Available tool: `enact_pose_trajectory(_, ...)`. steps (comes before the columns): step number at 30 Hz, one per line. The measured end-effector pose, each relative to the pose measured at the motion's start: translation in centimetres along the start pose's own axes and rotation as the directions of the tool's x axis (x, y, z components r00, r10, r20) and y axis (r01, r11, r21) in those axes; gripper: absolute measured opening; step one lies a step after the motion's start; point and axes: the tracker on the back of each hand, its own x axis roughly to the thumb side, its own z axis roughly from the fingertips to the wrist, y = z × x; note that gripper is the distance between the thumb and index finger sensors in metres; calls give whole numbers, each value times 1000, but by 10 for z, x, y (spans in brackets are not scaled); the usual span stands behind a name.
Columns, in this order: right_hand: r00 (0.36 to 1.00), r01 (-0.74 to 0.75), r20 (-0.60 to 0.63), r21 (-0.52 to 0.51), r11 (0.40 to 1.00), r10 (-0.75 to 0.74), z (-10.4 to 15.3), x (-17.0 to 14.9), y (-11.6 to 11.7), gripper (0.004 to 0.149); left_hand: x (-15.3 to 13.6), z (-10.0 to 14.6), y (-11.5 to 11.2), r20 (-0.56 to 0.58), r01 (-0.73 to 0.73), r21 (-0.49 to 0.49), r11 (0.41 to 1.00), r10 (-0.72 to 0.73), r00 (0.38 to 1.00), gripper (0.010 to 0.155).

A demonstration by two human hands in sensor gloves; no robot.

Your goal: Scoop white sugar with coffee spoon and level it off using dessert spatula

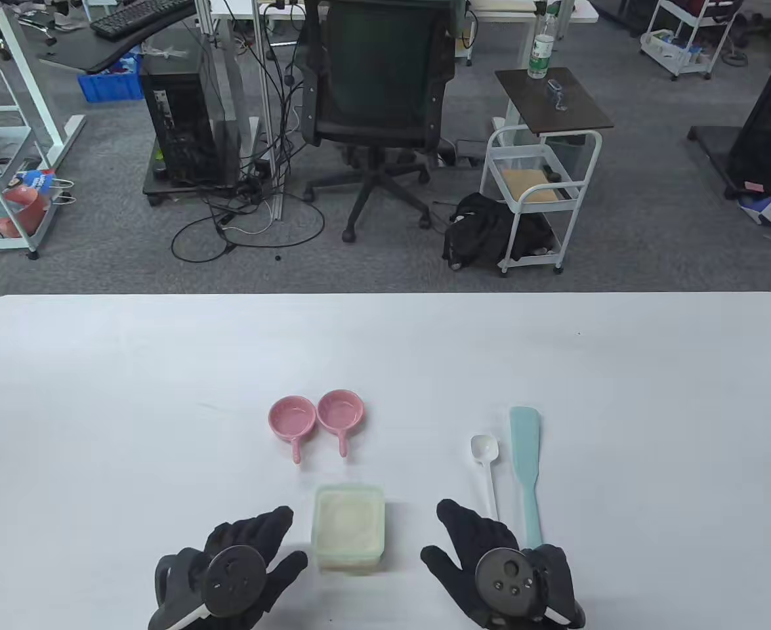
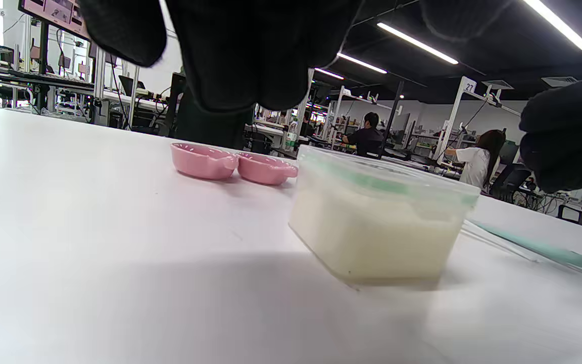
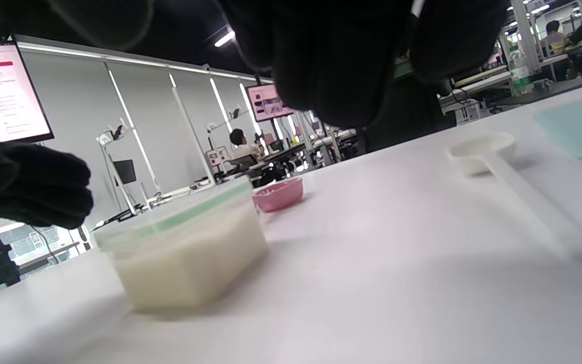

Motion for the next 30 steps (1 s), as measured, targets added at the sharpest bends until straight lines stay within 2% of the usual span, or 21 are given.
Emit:
enact_pose_trajectory(21,1000,8,-2,41,999,-8,-1,2,3,75,4,0,-2,14,11,-22,1000,-11,1000,75)
enact_pose_trajectory(30,1000,3,16,97,995,-5,-2,6,10,74,5,-3,-6,12,13,-57,998,-13,1000,75)
